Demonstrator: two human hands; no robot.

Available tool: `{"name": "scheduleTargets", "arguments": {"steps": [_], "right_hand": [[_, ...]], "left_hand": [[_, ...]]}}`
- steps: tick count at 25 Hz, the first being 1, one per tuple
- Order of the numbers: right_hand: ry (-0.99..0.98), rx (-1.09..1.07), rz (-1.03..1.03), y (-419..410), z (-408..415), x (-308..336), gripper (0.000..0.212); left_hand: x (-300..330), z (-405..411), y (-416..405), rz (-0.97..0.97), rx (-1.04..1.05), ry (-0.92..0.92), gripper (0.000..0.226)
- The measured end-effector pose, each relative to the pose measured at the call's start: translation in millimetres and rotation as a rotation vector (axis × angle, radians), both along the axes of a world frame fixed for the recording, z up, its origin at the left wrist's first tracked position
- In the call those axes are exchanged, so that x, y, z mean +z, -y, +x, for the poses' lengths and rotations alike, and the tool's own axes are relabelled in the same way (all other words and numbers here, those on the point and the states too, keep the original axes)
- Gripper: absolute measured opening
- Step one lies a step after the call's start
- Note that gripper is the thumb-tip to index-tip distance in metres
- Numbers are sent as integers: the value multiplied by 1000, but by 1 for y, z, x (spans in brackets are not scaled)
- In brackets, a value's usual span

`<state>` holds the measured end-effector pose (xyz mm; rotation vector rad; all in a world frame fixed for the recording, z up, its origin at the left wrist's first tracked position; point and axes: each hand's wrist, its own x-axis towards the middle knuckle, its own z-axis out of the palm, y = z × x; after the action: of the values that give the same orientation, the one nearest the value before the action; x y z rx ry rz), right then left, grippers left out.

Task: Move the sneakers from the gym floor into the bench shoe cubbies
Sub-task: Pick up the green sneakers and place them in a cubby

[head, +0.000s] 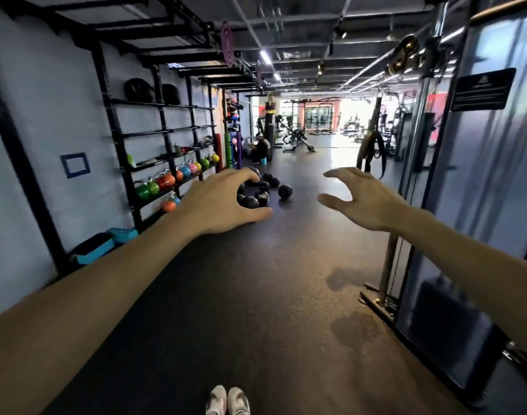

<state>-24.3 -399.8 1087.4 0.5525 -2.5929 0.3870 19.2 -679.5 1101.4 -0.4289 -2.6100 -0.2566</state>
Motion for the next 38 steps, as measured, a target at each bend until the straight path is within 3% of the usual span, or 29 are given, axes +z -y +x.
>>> {"name": "scheduleTargets", "arguments": {"steps": [6, 13, 20, 24, 32, 38], "right_hand": [[45, -108, -38, 43, -68, -36, 67], [126, -121, -18, 54, -148, -143, 64], [286, -98, 16, 70, -197, -366, 66], [411, -121, 7, 78, -197, -528, 67], [651, -111, 10, 99, -131, -804, 65], [817, -109, -28, 118, -63, -965, 62]], "left_hand": [[-42, -114, 38, 25, -117, 83, 76], [-155, -200, 37, 115, -135, 246, 74], [-364, -240, 28, 122, -127, 412, 66], [-519, -241, 37, 96, -100, 566, 64], [-780, -177, 58, 124, -45, 825, 60], [-946, -108, 69, 132, -24, 987, 62]]}}
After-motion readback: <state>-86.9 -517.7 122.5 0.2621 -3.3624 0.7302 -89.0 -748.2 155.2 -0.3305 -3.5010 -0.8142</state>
